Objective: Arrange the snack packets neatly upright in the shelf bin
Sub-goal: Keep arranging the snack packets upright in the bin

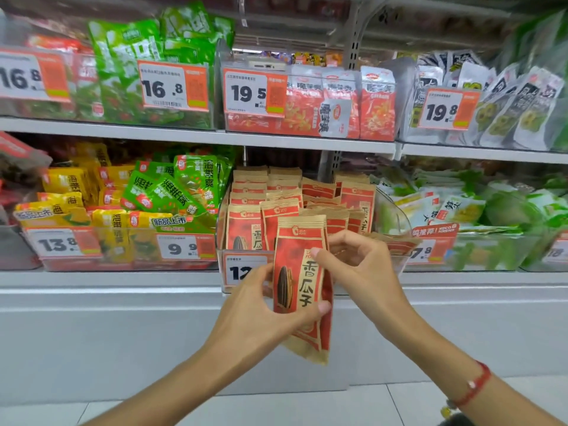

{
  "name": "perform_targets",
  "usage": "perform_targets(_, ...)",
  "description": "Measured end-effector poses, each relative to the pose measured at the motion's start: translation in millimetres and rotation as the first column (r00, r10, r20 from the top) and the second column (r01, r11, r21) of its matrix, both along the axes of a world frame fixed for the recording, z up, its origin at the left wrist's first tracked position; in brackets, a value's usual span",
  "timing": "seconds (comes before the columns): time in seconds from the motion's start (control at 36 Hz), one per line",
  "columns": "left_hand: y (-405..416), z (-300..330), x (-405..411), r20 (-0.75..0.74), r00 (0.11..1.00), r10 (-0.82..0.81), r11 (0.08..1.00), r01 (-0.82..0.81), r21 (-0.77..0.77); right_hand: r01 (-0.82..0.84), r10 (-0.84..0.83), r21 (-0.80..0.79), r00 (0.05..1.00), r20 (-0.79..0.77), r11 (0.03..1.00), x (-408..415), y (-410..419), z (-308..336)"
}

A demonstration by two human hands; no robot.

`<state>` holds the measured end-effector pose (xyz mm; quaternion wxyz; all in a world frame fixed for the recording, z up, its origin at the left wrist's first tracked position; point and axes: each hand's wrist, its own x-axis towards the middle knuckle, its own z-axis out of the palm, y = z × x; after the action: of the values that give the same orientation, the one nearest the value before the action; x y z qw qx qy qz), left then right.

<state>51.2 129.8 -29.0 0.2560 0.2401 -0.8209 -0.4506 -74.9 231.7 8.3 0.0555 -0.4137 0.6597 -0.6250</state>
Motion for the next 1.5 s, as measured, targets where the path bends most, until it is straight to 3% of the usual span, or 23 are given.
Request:
perform_targets(0.14, -4.6, 4.6, -5.7, -0.041, 0.998, -0.051, 0.98, 0.058, 0.189, -0.06, 0.06, 0.013, 0.998, -0.003, 0.998, 5.6, 6.3, 7.6)
perform_targets(0.31, -11.0, 14.1, -3.3, -0.08, 0.96, -0.267, 0.899, 0.278, 0.339, -0.273, 0.254, 0.044, 0.934, 0.254, 0.961, -8.9, 15.4, 11.2)
perform_targets(0.44, -13.4, 11.6, -2.0, -0.053, 0.956, -0.287, 0.873, 0.284, 0.397, -0.312, 0.275, 0.075, 0.91, 0.312, 0.947, -11.5, 13.6, 6.1)
perform_targets(0.58, -16.1, 12.1, -1.2, -0.121, 0.984, -0.129, 0.917, 0.165, 0.364, -0.255, 0.235, 0.089, 0.954, 0.186, 0.963, -4.8, 8.4, 3.8)
perform_targets(0.75, -20.4, 26.7, -1.1, -0.364, 0.93, 0.046, 0.868, 0.143, 0.475, -0.279, 0.281, 0.112, 0.96, 0.0, 0.954, 8.1, 2.5, 3.9)
perform_targets(0.94, -17.5, 20.4, -3.8, -0.336, 0.903, 0.269, 0.859, -0.067, 0.508, -0.167, 0.194, 0.148, 0.961, -0.198, 0.975, 9.5, -3.6, -8.2)
perform_targets(1.08, -8.8, 25.5, -1.8, -0.286, 0.921, 0.263, 0.859, -0.089, 0.504, -0.094, 0.12, 0.123, 0.967, -0.226, 0.988, 10.8, -7.3, -9.5)
perform_targets(1.17, -13.5, 30.4, 0.6, -0.25, 0.943, 0.22, 0.838, -0.052, 0.543, -0.144, 0.15, 0.107, 0.988, -0.048, 0.984, 0.0, -5.5, -5.2)
perform_targets(1.25, -20.9, 33.8, 4.4, -0.216, 0.976, 0.042, 0.827, 0.087, 0.555, -0.277, 0.246, 0.146, 0.949, 0.198, 0.95, -10.6, 1.3, -1.9)
perform_targets(1.33, -23.4, 30.7, 5.3, -0.222, 0.974, -0.043, 0.813, 0.163, 0.559, -0.339, 0.274, 0.237, 0.924, 0.267, 0.911, -14.7, 4.7, -3.1)
perform_targets(1.39, -20.7, 29.2, 5.3, -0.248, 0.969, -0.012, 0.811, 0.155, 0.565, -0.276, 0.223, 0.27, 0.952, 0.211, 0.922, -14.0, 3.2, -5.9)
perform_targets(1.44, -17.1, 28.3, 4.1, -0.29, 0.954, 0.076, 0.823, 0.104, 0.559, -0.082, 0.093, 0.303, 0.995, -0.021, 0.95, -13.5, 2.0, -10.1)
perform_targets(1.5, -14.2, 27.9, 1.8, -0.334, 0.928, 0.167, 0.836, 0.046, 0.547, 0.051, 0.034, 0.337, 0.97, -0.24, 0.94, -6.5, 2.5, -12.2)
